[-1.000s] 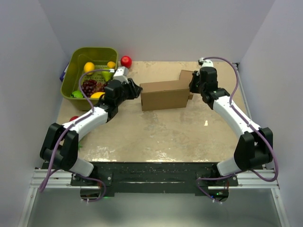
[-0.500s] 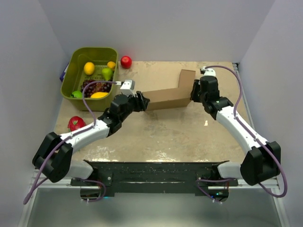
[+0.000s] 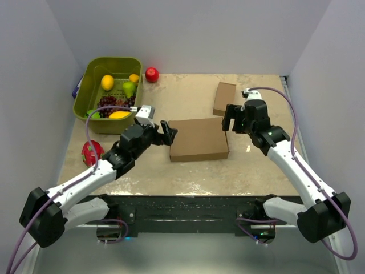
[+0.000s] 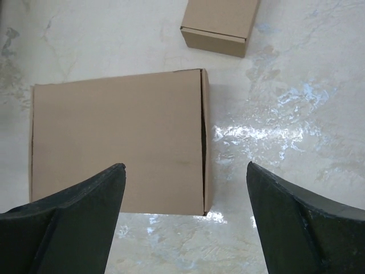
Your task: Fold the paper box
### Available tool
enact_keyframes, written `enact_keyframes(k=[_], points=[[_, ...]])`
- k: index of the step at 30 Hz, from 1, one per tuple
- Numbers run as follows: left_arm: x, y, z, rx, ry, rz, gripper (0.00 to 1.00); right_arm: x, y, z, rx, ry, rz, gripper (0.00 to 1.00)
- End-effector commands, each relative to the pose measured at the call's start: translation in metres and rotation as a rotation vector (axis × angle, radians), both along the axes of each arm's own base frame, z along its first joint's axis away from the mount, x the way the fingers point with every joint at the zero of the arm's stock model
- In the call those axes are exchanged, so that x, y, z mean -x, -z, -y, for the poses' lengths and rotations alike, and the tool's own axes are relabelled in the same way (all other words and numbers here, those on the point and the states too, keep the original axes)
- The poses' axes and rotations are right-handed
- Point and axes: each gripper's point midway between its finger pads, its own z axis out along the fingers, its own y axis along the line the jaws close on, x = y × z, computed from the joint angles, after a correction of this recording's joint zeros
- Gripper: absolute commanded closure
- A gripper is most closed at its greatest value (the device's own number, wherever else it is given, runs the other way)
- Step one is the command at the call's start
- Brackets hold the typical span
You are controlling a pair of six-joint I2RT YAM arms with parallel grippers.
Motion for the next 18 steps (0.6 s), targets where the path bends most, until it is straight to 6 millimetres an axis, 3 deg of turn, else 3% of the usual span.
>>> enact_keyframes(k=[1, 4, 6, 7, 8, 10, 11, 14, 16, 18], points=[[-0.023, -0.013, -0.013, -0.045, -0.055, 0.018, 0.02, -0.019, -0.012, -0.016, -0.045, -0.068, 0.029, 0.1], [-0.049, -0.024, -0.032, -0.02, -0.087, 0.013, 0.02, -0.039, -0.014, -0.019, -0.094, -0.099, 0.052, 0.09], [-0.062, -0.034, -0.046, -0.004, -0.114, 0.018, 0.02, -0.053, -0.023, -0.002, -0.121, -0.068, 0.083, 0.09], [-0.074, -0.048, -0.064, 0.002, -0.16, 0.04, 0.02, -0.059, -0.028, -0.001, -0.151, -0.083, 0.102, 0.09], [-0.078, -0.053, -0.072, -0.004, -0.175, 0.047, 0.02, -0.066, -0.031, 0.019, -0.169, -0.044, 0.114, 0.09], [-0.086, -0.072, -0.095, 0.008, -0.205, 0.062, 0.01, -0.072, -0.04, 0.035, -0.218, -0.041, 0.145, 0.09], [-0.087, -0.077, -0.104, 0.015, -0.216, 0.067, 0.01, -0.076, -0.043, 0.064, -0.237, 0.025, 0.16, 0.09], [-0.082, -0.098, -0.127, 0.01, -0.214, 0.111, 0.0, -0.07, -0.055, 0.098, -0.248, 0.095, 0.21, 0.09], [-0.074, -0.118, -0.134, -0.024, -0.223, 0.17, 0.0, -0.065, -0.061, 0.111, -0.226, 0.138, 0.233, 0.09], [-0.063, -0.12, -0.144, -0.071, -0.253, 0.159, 0.0, -0.057, -0.073, 0.119, -0.191, 0.179, 0.277, 0.09]])
